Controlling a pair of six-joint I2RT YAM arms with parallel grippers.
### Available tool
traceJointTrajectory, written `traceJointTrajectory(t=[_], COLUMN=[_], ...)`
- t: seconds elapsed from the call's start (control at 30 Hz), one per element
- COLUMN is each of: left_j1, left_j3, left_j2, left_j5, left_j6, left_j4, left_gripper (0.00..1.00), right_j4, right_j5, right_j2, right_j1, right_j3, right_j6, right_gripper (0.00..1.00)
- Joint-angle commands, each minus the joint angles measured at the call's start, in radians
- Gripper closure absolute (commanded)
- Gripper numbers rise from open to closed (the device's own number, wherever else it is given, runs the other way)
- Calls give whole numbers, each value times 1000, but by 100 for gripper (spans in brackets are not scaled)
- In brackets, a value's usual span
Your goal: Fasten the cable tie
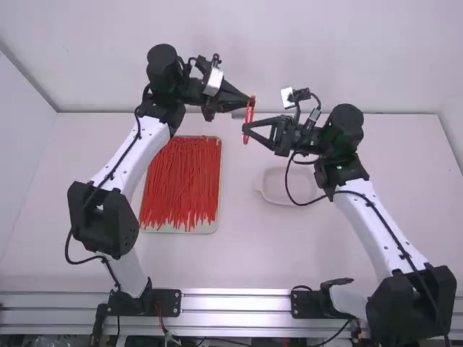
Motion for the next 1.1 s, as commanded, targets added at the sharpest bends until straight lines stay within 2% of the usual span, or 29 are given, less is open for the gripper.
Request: traceJointTrajectory(t=[0.0,0.17,0.53,1.07], left_j1=[-9,-8,-9,-9], left_j3=[-2,-2,-2,-2], left_j2=[-11,-11,-11,-11], left_j5=[27,26,28,36], left_j6=[6,7,8,78], left_j4=[12,12,3,-63], left_gripper=[98,98,98,98], right_j4=[-13,-20,-8,101], right_j5=[32,25,51,97], right_j2=[1,1,1,1], right_j1=[2,-28,-20,-35], right_j3=[30,30,30,30], right_j6=[-3,24,41,124], right_gripper=[100,100,100,100])
